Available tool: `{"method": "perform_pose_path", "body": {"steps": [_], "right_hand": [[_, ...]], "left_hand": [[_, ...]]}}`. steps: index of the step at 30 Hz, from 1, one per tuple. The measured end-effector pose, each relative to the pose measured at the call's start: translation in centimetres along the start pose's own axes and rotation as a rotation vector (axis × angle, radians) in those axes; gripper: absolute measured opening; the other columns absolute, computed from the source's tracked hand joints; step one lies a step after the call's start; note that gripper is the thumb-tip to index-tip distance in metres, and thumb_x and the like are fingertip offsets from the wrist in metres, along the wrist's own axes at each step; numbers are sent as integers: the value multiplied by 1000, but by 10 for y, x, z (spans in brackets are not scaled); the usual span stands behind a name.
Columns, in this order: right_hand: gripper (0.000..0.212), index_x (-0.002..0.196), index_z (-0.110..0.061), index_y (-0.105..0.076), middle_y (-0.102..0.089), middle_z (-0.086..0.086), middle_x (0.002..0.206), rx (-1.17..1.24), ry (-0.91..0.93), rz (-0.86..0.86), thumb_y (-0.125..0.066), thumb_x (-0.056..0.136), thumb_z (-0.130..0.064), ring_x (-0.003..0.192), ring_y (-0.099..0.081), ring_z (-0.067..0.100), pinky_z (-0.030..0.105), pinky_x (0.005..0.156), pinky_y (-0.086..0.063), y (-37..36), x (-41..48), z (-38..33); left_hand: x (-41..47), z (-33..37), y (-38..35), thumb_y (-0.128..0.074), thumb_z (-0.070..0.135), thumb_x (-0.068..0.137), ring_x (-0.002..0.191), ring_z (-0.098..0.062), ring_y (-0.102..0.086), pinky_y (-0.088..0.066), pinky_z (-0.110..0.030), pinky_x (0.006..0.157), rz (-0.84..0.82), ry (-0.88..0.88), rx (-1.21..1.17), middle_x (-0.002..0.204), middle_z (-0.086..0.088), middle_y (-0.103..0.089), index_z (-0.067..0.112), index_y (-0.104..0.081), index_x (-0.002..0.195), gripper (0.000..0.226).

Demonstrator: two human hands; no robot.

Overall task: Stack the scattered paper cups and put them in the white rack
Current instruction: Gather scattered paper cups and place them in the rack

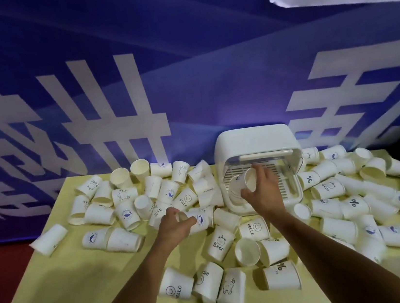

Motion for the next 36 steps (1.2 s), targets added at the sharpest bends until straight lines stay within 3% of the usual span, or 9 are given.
{"method": "perform_pose_path", "body": {"steps": [8,13,15,20,24,28,32,36], "right_hand": [[86,153,-19,-32,-41,12,147,-158,36,-139,-77,80,-22,133,-39,32,40,108,-39,-21,3,0],[68,140,-12,-47,-52,11,134,-125,110,-66,-76,79,-23,122,-47,29,38,104,-41,-18,0,-2],[60,135,-15,-53,-54,6,130,-93,176,-103,-75,79,-22,121,-48,25,34,101,-41,-21,-5,-7],[72,141,-27,-51,-55,-3,137,2,280,-436,-78,75,-32,123,-49,16,29,102,-41,-46,-26,-15],[76,145,-28,-49,-59,-3,136,-57,406,-400,-77,75,-42,121,-52,17,31,102,-43,-49,-35,-19],[71,139,-26,-52,-63,-3,128,-72,375,-314,-75,74,-44,117,-51,17,29,97,-43,-38,-26,-16],[58,118,-29,-55,-64,-13,103,181,112,-229,-80,68,-44,93,-59,8,26,77,-50,-17,-10,-1],[62,116,-37,-44,-61,-21,99,372,-65,-148,-83,68,-35,91,-59,-3,16,70,-45,-4,0,13]], "left_hand": [[-5,-4,0,-73,28,83,115,-24,-56,-48,-36,96,4,32,-23,129,-7,-54,13,-46,133,59],[-5,-4,-5,-73,46,65,114,-25,-58,-48,-39,99,-23,70,-102,128,-7,-56,14,-45,134,80],[-2,-1,-10,-75,44,73,113,-26,-59,-50,-43,100,-36,72,-144,128,-8,-56,15,-45,134,75],[2,25,-29,-74,43,80,104,-20,-61,-54,-32,77,-81,59,-216,124,-3,-58,24,-48,128,58],[-4,52,-47,-71,54,70,100,-14,-64,-49,-30,70,-187,-7,-197,119,3,-62,29,-50,124,63],[-5,68,-55,-72,65,65,94,-11,-67,-52,-28,75,-206,-81,-209,112,3,-65,30,-52,117,66],[-1,62,-54,-67,72,65,91,-13,-69,-58,-30,80,-210,-80,-264,105,1,-69,28,-60,108,62],[-1,44,-52,-65,71,65,94,-12,-68,-56,-28,74,-224,-67,-174,103,5,-69,29,-62,105,59]]}}
Point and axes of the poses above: each hand's wrist, its own x-axis towards the middle knuckle, its own y-axis out of the back of the hand, z = x × y, the point moved 6 cm from there along x, towards the middle knuckle
